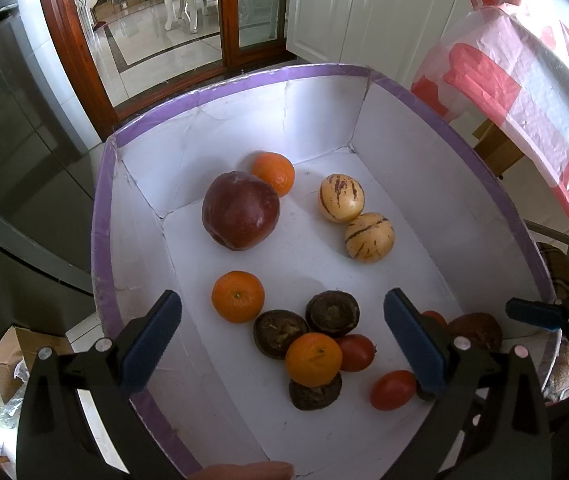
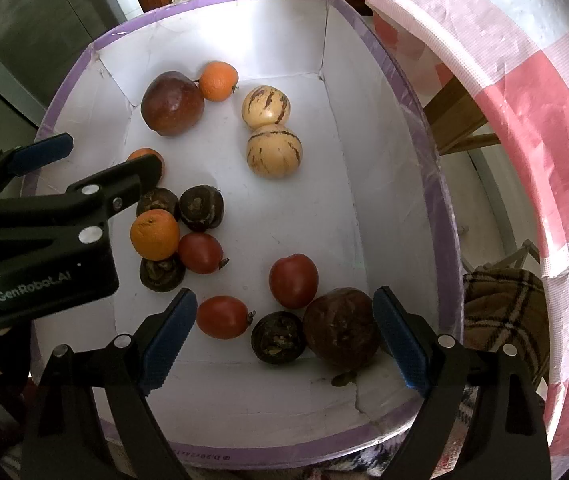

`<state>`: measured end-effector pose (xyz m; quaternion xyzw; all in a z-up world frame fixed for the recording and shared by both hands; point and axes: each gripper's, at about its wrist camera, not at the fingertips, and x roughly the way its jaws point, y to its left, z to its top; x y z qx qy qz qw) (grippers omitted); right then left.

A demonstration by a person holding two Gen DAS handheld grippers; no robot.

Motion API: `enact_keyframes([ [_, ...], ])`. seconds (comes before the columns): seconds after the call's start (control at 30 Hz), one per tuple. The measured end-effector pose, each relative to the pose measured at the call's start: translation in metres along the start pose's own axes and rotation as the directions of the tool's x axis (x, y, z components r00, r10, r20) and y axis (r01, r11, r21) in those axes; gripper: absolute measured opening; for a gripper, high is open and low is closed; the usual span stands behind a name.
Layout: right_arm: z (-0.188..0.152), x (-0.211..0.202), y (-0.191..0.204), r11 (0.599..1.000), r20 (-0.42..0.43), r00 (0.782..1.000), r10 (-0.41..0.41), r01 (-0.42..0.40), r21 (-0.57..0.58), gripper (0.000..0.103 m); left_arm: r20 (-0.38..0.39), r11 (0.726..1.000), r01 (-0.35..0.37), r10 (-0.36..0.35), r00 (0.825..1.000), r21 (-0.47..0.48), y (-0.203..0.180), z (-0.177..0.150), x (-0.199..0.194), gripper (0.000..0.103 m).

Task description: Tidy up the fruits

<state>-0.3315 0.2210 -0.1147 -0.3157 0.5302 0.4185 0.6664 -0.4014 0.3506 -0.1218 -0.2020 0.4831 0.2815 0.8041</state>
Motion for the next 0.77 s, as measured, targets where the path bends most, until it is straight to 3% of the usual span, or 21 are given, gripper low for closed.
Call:
enact_keyframes([
  [0.77,-0.006,-0.004,-0.002,1.000,0.012,1.000,0.011,-0.011,-0.006,0.087,-0.027,1.000,0.011,-0.012,1.000,-0.023,0.010,0.006,0.005,0.101],
])
